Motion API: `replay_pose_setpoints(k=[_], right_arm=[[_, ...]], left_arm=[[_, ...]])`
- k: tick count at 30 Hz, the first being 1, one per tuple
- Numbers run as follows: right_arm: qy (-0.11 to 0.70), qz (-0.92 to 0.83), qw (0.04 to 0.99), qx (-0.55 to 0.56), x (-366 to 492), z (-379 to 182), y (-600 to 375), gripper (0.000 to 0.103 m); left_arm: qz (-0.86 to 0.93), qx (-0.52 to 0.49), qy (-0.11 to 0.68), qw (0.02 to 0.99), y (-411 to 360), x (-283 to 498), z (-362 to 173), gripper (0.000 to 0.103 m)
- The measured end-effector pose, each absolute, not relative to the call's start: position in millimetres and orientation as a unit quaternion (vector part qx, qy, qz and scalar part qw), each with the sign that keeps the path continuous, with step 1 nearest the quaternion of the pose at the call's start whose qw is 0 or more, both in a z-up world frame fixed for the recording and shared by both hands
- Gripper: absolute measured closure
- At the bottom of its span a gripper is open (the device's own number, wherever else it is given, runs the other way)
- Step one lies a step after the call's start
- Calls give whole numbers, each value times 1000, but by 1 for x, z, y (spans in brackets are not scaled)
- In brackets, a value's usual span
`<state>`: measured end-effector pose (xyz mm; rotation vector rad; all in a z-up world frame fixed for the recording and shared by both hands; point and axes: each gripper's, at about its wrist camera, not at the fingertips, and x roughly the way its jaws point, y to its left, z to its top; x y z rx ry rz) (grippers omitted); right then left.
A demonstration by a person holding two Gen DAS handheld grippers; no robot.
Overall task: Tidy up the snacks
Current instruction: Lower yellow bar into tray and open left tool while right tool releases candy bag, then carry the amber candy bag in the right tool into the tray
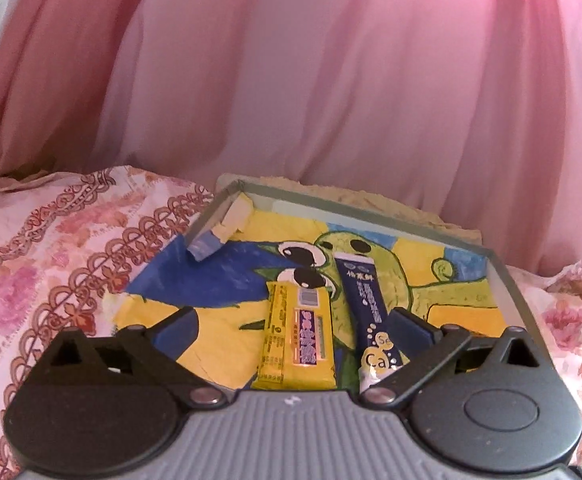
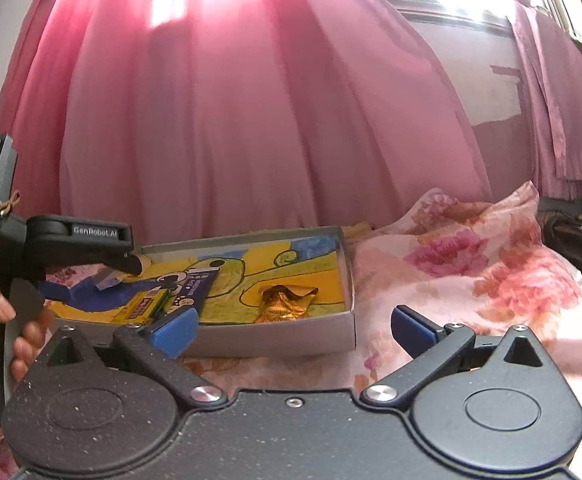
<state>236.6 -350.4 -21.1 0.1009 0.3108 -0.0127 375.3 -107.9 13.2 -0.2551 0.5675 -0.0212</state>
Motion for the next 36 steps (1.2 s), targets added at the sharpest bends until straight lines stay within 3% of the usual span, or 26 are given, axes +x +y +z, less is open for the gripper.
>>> replay_pose_setpoints(k=[7, 14, 24, 32, 36], right_arm=[[170, -6, 979, 116, 220, -23, -370, 1], [232, -9, 969, 86, 199, -36, -360, 1], [186, 37, 972, 141, 237, -50, -360, 1], [291, 52, 955, -2, 262, -63, -333, 1], [340, 54, 939, -21, 271, -75, -328, 2]], left_arm=[[-15, -119, 271, 955, -111, 367, 25, 1], [-18, -127, 277, 952, -112, 372, 22, 1], [-16, -111, 282, 953, -106, 388, 4, 1], [-21, -125, 290, 949, -95, 406, -9, 1], [-26, -130, 294, 947, -93, 409, -14, 1]])
